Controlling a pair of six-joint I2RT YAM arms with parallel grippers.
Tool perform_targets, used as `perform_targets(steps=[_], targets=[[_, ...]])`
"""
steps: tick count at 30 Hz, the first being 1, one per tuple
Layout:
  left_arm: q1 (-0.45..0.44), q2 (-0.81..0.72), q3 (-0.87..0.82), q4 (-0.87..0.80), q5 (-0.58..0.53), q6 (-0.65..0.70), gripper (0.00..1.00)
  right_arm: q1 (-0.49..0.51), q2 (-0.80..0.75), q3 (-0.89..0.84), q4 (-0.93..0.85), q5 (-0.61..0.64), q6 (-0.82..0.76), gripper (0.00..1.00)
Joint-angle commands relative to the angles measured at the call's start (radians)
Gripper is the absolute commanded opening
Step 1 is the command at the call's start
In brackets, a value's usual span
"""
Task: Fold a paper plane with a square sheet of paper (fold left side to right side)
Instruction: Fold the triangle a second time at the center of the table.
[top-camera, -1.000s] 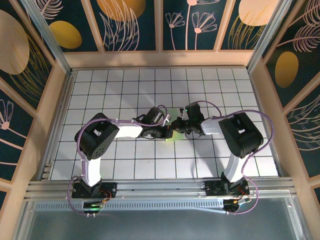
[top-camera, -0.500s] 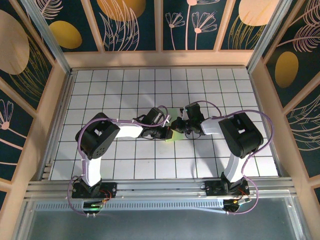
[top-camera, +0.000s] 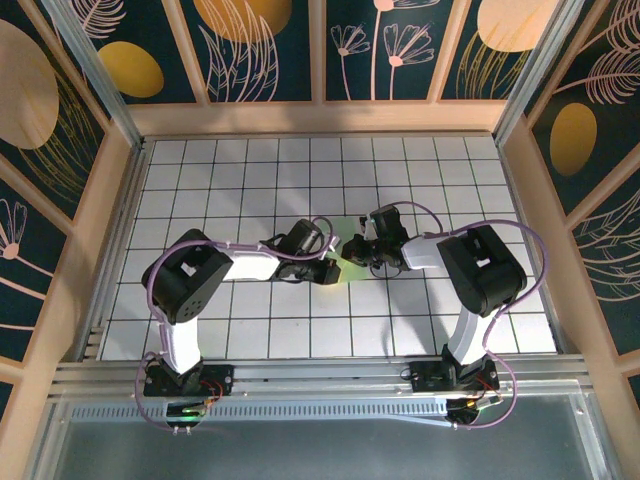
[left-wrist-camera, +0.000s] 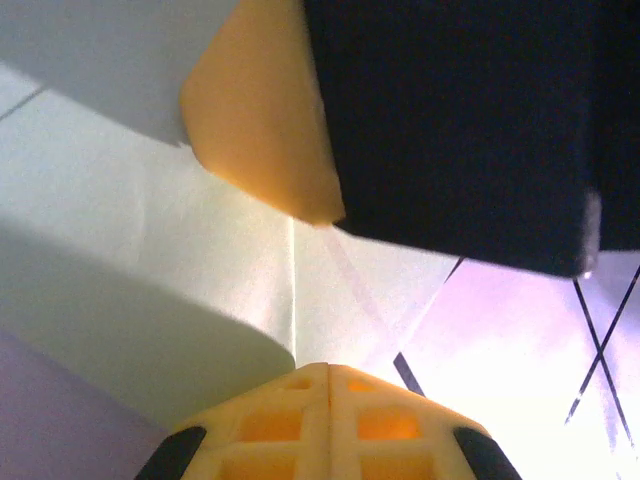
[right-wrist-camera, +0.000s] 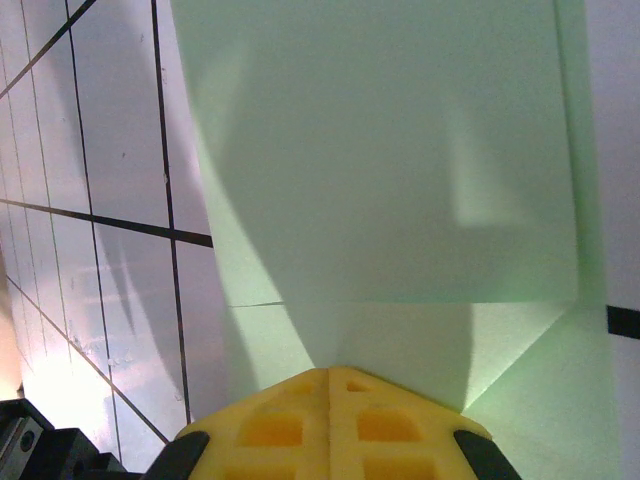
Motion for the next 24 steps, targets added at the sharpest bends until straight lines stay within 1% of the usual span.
perform_targets(steps=[1,15,24], targets=[[0.005,-0.014,-0.046,-0.106,0.003,0.045,0.0,0.005,0.037,-0.007,-0.088,0.056,-0.008,0.0],[0.005,-0.057,-0.108,-0.103,0.023,0.08,0.0,0.005,0.037,-0.013,-0.086,0.056,-0.005,0.0],[0.005,-0.078,-0.133,-0.102,0.002,0.075,0.0,0.005,0.036,-0.007,-0.088,0.052,-0.008,0.0]])
